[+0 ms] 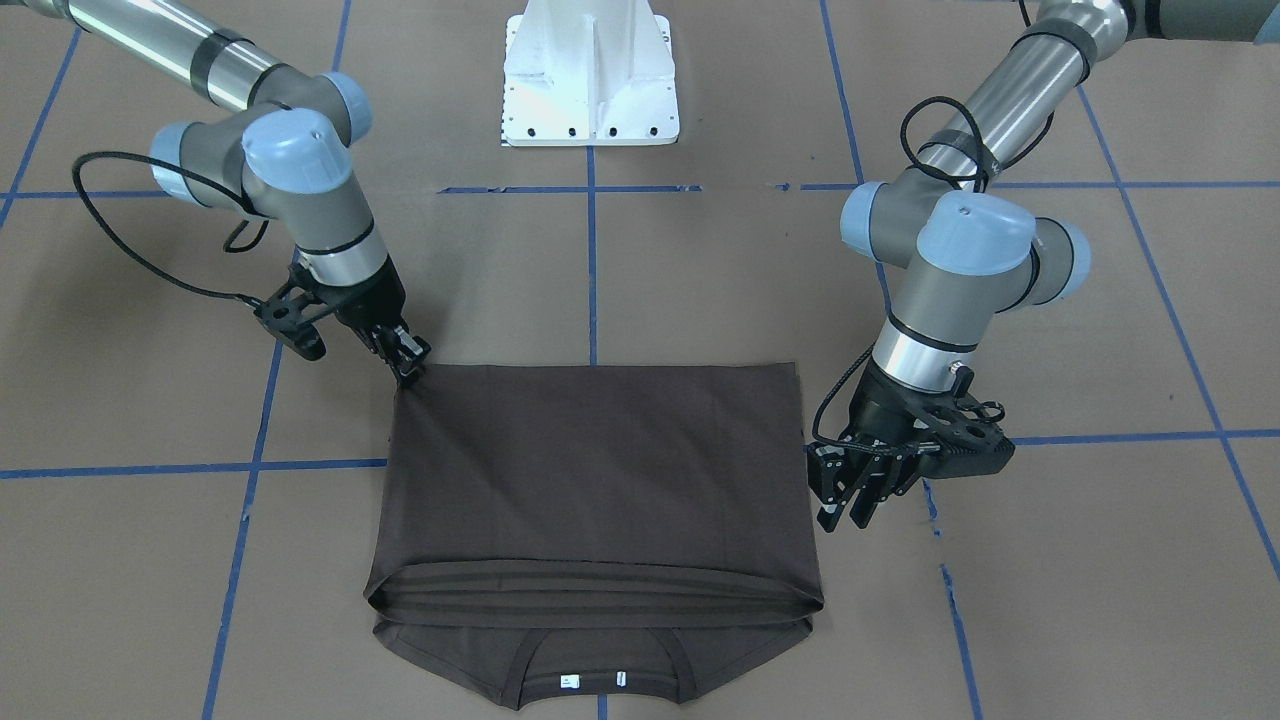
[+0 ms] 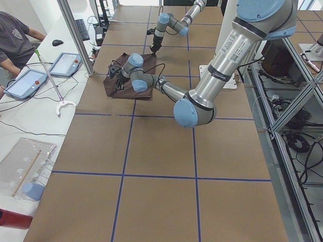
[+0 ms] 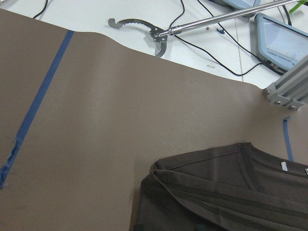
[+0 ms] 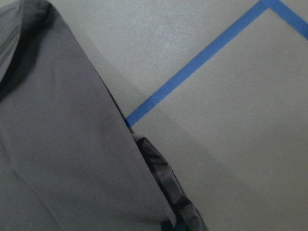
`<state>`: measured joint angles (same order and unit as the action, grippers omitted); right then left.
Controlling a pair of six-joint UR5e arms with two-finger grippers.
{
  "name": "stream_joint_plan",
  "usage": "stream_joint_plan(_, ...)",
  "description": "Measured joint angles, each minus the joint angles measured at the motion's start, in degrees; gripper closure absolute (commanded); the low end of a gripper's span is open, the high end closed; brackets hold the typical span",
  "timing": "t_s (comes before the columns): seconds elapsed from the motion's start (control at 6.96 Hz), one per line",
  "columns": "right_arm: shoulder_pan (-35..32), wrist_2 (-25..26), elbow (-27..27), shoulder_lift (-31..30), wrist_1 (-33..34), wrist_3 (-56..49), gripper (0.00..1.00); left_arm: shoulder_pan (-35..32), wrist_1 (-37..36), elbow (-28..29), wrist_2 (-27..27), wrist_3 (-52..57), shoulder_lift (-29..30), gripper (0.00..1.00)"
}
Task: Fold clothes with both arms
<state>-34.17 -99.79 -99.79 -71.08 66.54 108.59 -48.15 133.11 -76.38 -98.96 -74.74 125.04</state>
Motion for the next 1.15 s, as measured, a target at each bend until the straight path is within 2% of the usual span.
stream_joint_plan(0.14, 1.0, -1.4, -7.8, -6.0, 0.3, 0.4, 1.00, 0.0, 0.0, -1.3, -0.1, -0.6, -0.2, 0.53)
stream_joint_plan(0.29, 3.1, -4.9, -16.8, -12.1, 0.9, 0.6, 1.00, 0.1, -0.1, -4.1, -0.7, -2.1, -1.2, 0.43)
stream_joint_plan(0.43, 6.2, -9.9, -23.7, -15.9, 1.3, 2.1, 1.00, 0.5, -0.3, -8.5, -3.7, -4.6, -3.3, 0.42)
stream_joint_plan(0.58, 10.7, -14.2, -27.6, -17.6, 1.4, 5.1, 1.00, 0.7, -0.4, -12.5, -8.4, -7.5, -5.8, 0.42)
stream_joint_plan(0.72, 17.1, -15.9, -29.6, -18.4, 1.4, 7.7, 0.01, 0.7, -0.5, -15.6, -12.4, -10.7, -8.6, 0.41)
stream_joint_plan(1.01, 25.9, -13.3, -30.3, -19.8, 1.5, 9.5, 0.00, 1.7, -0.6, -18.4, -15.0, -15.5, -11.4, 0.38)
stream_joint_plan(1.15, 26.6, -12.2, -30.4, -20.4, 1.5, 9.7, 0.00, 4.6, -0.7, -18.7, -14.7, -18.2, -11.6, 0.38)
